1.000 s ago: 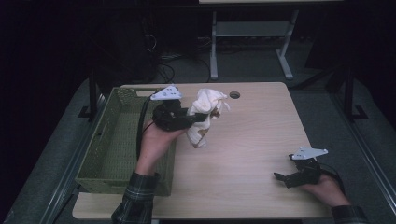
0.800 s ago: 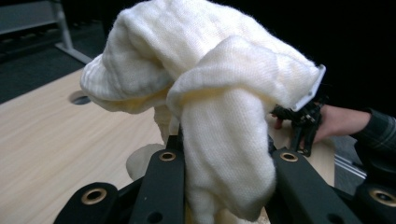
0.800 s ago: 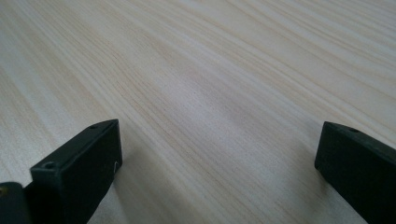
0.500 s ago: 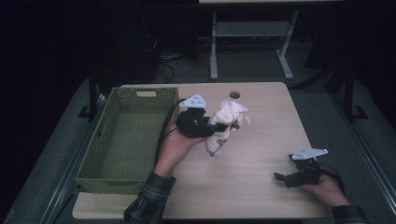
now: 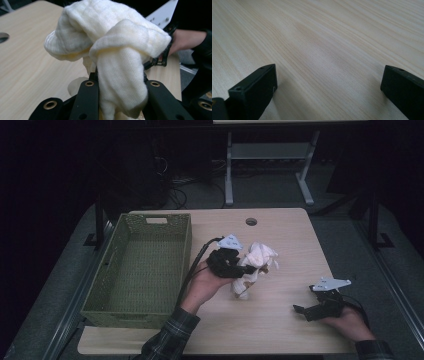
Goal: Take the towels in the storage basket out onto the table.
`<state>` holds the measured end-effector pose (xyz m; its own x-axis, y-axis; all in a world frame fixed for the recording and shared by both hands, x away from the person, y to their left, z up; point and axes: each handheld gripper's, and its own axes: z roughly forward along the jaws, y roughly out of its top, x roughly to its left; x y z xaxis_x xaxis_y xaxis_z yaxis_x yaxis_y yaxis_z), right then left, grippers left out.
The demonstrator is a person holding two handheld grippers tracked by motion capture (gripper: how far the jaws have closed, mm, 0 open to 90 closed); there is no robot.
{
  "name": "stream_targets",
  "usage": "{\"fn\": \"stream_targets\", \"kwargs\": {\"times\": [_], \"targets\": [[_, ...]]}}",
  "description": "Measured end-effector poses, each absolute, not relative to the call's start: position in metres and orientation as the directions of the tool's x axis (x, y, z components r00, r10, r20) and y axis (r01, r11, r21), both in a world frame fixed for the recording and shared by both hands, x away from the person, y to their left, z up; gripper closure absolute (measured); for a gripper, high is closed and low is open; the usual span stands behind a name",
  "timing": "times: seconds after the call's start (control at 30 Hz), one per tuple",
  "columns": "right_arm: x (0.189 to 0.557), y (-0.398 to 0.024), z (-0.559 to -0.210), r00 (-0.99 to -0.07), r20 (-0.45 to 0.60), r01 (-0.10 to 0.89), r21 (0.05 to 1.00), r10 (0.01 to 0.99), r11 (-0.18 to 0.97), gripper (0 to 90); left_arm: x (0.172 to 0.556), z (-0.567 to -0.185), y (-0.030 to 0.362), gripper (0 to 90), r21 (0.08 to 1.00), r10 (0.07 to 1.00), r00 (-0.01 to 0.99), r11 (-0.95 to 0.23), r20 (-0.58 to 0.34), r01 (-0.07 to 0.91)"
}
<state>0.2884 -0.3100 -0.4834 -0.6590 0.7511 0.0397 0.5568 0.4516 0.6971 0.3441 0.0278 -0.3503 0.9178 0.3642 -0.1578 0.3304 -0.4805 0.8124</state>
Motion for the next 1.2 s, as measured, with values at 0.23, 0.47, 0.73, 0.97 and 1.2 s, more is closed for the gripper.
{"fn": "stream_targets", "kwargs": {"times": [0.23,0.47,0.73,0.97,1.2], "targets": [[0.288,-0.310,-0.483,-0.660,0.037,0.555,0.697,0.751,0.453,0.1,0.343,-0.377,0.006,72.5,0.767,0.336,0.924,-0.540,-0.180,0.346],[0.288,-0.310,-0.484,-0.660,0.038,0.556,0.697,0.751,0.453,0.1,0.342,-0.408,-0.010,71.9,0.708,0.331,0.927,-0.611,-0.178,0.354],[0.288,-0.310,-0.483,-0.660,0.038,0.556,0.697,0.751,0.454,0.1,0.339,-0.435,-0.023,71.0,0.649,0.313,0.932,-0.673,-0.184,0.355],[0.288,-0.310,-0.484,-0.660,0.037,0.555,0.697,0.750,0.454,0.1,0.335,-0.456,-0.033,64.7,0.596,0.296,0.938,-0.726,-0.179,0.343],[0.289,-0.310,-0.484,-0.660,0.037,0.555,0.697,0.750,0.454,0.1,0.333,-0.441,-0.029,44.0,0.637,0.293,0.940,-0.694,-0.175,0.335]]}}
